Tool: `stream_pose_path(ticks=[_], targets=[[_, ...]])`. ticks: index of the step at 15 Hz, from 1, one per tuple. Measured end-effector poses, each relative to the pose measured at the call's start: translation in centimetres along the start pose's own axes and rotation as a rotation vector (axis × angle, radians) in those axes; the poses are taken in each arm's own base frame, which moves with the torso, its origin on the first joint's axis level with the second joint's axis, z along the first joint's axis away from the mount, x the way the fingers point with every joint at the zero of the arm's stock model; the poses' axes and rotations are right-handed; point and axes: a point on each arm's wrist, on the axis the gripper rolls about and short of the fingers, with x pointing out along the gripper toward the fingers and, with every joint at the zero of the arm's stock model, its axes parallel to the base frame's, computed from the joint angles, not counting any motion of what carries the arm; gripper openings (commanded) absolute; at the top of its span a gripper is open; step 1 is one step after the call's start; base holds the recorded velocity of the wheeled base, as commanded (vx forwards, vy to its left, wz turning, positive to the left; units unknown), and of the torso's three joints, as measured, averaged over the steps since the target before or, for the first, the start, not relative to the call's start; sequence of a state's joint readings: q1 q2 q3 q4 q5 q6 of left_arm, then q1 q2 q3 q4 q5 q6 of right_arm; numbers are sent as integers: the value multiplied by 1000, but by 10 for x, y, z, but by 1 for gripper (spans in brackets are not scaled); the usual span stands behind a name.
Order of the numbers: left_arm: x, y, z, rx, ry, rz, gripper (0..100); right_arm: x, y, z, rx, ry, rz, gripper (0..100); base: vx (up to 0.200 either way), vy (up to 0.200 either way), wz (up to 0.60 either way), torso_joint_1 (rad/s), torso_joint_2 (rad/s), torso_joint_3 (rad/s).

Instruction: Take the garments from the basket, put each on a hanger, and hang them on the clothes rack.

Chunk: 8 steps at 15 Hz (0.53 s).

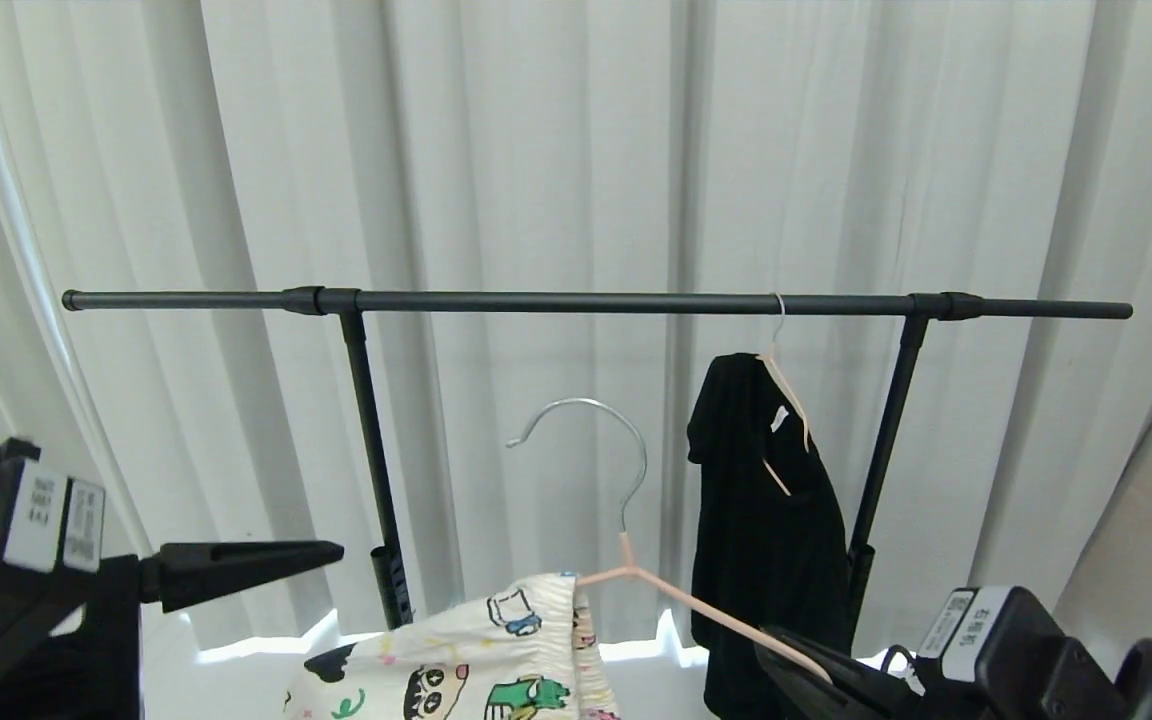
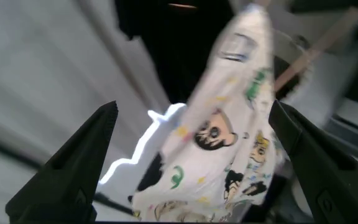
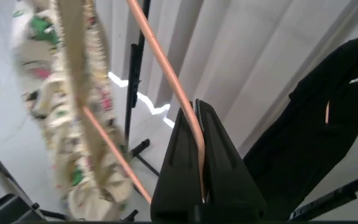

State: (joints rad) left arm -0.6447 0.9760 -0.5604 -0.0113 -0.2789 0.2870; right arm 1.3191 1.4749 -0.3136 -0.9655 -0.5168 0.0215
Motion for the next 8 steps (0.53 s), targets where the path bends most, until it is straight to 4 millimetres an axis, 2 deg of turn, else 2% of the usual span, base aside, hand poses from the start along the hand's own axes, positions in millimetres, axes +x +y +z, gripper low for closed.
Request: stream_pose_path(ticks=[8], targets=[[7,-8,-16,45,26,-155,100,-10,11,-3,-118,-36,68,0,0,0,0,0,0,0]])
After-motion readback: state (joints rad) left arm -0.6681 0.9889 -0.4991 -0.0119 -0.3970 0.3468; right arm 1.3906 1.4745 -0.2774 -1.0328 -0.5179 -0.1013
